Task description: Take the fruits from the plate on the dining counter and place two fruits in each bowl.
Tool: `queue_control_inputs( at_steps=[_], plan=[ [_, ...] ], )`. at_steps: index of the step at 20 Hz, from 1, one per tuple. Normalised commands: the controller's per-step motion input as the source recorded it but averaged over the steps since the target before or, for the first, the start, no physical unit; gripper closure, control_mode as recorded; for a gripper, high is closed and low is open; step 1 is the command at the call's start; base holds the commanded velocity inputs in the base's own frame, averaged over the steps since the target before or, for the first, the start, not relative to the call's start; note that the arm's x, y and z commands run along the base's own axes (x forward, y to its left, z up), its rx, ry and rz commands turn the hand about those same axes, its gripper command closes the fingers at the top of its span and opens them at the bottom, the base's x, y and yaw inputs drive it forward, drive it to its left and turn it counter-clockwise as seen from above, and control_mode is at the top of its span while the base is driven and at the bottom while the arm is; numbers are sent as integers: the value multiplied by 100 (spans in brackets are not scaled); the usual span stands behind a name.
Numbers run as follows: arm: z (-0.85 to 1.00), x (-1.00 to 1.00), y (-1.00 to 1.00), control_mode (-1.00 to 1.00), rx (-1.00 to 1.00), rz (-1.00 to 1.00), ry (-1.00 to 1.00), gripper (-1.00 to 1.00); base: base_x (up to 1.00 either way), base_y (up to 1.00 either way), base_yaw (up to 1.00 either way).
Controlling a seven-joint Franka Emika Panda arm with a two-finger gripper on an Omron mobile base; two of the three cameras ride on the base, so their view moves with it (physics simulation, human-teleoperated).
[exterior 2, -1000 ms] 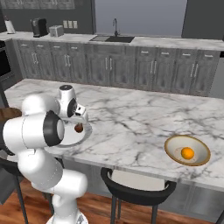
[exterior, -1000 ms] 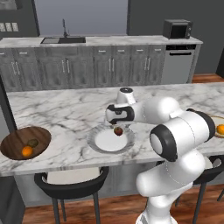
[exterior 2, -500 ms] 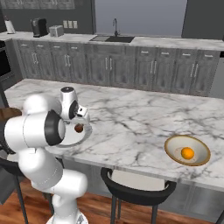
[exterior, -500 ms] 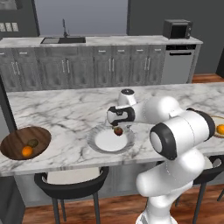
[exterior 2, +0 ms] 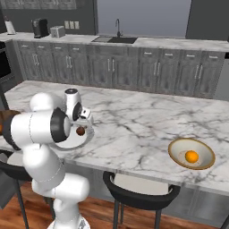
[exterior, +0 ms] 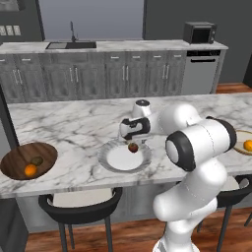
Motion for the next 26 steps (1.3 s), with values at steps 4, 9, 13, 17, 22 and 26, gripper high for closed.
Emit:
queue_control_inputs(
  at_steps=[4, 9, 13, 17, 22, 26],
  plan=[
    [-11, 5, 0, -100, 0, 1, 1, -100, 0, 0, 0],
    [-14, -10, 0, -100, 0, 1, 0, -100, 0, 0, 0],
    [-30, -2, 0, -100, 0, 0, 0, -100, 0, 0, 0],
    [-27, 0, 1, -100, 0, 0, 0, -100, 0, 0, 0],
    [-4, 14, 1, -100, 0, 0, 0, -100, 0, 0, 0],
    [-20, 3, 6, -100, 0, 0, 0, -100, 0, 0, 0]
  ],
)
